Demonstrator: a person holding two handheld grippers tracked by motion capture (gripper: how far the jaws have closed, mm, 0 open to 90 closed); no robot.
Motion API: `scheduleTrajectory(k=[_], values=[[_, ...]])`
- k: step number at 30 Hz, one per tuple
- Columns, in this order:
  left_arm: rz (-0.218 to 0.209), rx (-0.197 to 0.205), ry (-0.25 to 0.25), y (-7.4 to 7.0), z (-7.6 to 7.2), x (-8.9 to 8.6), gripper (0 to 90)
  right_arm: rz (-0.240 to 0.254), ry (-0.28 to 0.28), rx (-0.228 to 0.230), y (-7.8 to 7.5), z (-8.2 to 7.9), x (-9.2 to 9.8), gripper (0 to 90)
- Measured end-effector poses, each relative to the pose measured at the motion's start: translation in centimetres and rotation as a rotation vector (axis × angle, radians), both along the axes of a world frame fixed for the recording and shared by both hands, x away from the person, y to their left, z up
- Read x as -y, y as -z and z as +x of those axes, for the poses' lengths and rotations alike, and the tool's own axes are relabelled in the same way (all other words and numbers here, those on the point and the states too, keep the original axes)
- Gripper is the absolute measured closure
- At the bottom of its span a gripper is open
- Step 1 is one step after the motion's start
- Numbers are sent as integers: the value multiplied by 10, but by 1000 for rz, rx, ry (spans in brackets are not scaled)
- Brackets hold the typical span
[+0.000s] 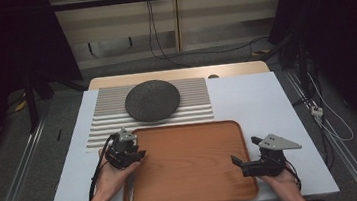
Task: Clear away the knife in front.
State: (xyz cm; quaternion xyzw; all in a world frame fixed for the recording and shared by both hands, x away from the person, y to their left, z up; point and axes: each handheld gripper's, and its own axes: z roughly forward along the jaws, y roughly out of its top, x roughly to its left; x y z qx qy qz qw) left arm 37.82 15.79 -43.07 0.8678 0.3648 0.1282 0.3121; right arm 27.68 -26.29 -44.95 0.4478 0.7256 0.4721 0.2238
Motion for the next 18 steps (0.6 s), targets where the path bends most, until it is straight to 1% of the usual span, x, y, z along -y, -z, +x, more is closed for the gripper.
scheduleTrajectory(k=[2,3,4,6,7,8,9,10,11,13,14,15,16,17,18], values=[[-27,13,-6,-1,0,0,514,1,-1,1,0,0,0,0],[-31,25,-16,-1,0,0,461,1,0,1,0,0,0,0],[-47,29,-14,-1,1,0,404,1,-1,0,0,0,0,0],[-87,37,0,-2,2,0,260,0,-1,0,0,0,0,0],[-108,44,-5,-3,2,1,207,-1,-1,1,0,0,0,0],[-117,48,-11,-3,2,1,159,-2,-3,3,0,0,0,0],[-116,54,-13,-4,3,2,108,-2,-4,5,0,0,1,0],[-105,67,-16,-5,3,2,68,2,2,3,-1,0,1,0],[-112,72,-31,-6,2,3,47,3,0,3,0,0,2,0],[-125,79,-41,-9,2,3,72,5,3,2,0,1,3,0],[-139,75,-50,-10,1,4,72,5,3,3,0,1,3,0],[-150,75,-39,-13,0,4,70,5,1,4,0,1,3,0],[-159,86,-30,-17,-2,5,68,3,-1,5,-1,1,2,0],[-170,106,-28,-19,-4,5,62,3,-3,5,-1,0,2,0],[-174,111,-28,-22,-6,5,61,3,-1,5,-1,0,2,0]])
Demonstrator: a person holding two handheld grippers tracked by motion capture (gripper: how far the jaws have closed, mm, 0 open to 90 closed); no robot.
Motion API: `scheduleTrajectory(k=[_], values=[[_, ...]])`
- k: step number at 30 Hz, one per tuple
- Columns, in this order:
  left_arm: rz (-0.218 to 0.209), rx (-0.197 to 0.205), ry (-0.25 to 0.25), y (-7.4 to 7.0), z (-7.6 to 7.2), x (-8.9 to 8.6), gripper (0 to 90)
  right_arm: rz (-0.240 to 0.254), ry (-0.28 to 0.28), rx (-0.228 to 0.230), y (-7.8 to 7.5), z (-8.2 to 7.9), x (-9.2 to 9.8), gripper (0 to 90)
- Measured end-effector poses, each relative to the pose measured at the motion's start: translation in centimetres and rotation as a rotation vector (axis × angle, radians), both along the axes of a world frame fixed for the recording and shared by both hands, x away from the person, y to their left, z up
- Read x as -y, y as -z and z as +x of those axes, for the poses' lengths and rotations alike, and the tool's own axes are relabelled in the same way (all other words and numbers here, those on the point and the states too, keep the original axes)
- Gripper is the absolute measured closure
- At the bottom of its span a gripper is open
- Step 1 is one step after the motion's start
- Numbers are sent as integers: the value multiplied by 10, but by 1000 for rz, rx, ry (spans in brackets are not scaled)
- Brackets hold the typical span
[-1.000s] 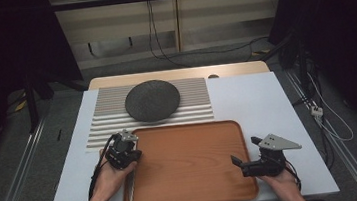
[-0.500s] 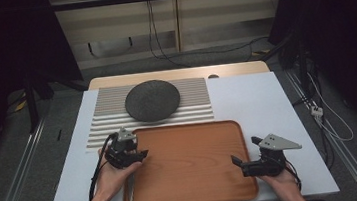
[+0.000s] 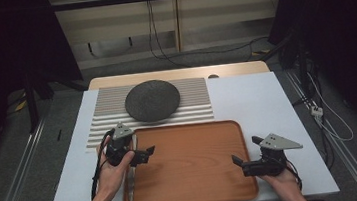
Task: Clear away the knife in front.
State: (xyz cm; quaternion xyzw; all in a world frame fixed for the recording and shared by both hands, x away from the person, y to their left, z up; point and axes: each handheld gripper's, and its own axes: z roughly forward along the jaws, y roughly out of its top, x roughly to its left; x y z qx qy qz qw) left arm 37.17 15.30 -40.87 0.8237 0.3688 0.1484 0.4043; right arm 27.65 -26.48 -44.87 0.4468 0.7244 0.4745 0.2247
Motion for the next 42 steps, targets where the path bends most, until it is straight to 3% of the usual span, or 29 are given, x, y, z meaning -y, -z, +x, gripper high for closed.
scheduleTrajectory(k=[3,6,9,12,16,22,27,31,42], values=[[13,28,-16,-3,-7,0,63,1,3,1,0,-1,1,0],[-42,21,-54,-3,-13,-5,72,0,4,1,0,-1,1,0],[-26,50,-69,-2,-16,-8,71,2,8,1,0,-1,1,0],[-41,47,-73,2,-19,-13,68,-1,11,-1,0,-1,1,0],[-16,60,-64,4,-24,-21,66,-1,19,-2,1,-3,2,0],[-12,68,-72,7,-31,-33,62,-1,29,1,1,-4,4,0],[12,109,-86,5,-45,-37,61,-4,30,1,0,-4,4,0],[-24,97,-112,10,-48,-45,61,-7,34,3,0,-5,4,0],[-25,78,-113,16,-49,-52,58,-6,44,6,-1,-7,6,1]])
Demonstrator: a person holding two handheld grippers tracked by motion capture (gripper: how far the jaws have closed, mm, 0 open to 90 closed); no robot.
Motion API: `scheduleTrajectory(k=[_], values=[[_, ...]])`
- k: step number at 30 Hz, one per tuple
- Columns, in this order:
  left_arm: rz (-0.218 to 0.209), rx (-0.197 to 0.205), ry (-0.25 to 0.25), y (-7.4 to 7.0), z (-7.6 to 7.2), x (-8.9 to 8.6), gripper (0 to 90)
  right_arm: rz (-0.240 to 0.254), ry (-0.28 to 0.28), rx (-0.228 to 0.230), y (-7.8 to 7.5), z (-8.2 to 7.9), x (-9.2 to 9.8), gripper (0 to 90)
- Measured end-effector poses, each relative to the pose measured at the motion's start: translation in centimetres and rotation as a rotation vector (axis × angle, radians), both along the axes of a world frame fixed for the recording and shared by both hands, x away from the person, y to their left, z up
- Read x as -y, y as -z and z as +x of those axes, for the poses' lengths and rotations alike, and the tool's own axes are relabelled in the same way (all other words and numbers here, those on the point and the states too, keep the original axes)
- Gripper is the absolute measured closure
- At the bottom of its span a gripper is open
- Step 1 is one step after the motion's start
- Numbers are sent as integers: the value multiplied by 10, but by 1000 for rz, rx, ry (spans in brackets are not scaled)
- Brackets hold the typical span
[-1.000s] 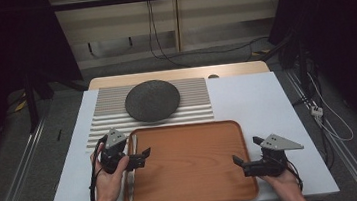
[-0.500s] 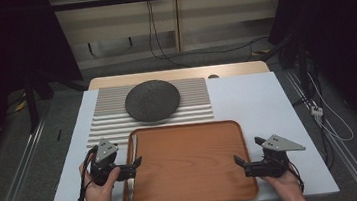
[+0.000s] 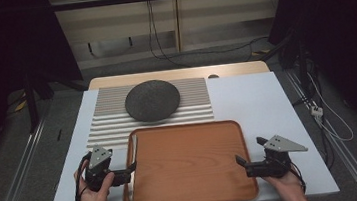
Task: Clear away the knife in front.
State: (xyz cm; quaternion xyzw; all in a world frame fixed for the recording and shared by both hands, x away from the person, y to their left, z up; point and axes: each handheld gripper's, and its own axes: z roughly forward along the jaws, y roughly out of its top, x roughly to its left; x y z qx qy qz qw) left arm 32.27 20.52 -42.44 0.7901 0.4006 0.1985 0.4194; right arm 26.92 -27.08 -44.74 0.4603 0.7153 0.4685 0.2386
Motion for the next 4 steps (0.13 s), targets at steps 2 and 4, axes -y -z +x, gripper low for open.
scheduleTrajectory(k=[2,4], values=[[1,6,-3,0,0,0,58,0,-1,1,0,0,0,1],[23,-4,-1,2,1,2,58,-1,-1,2,0,0,0,1]])
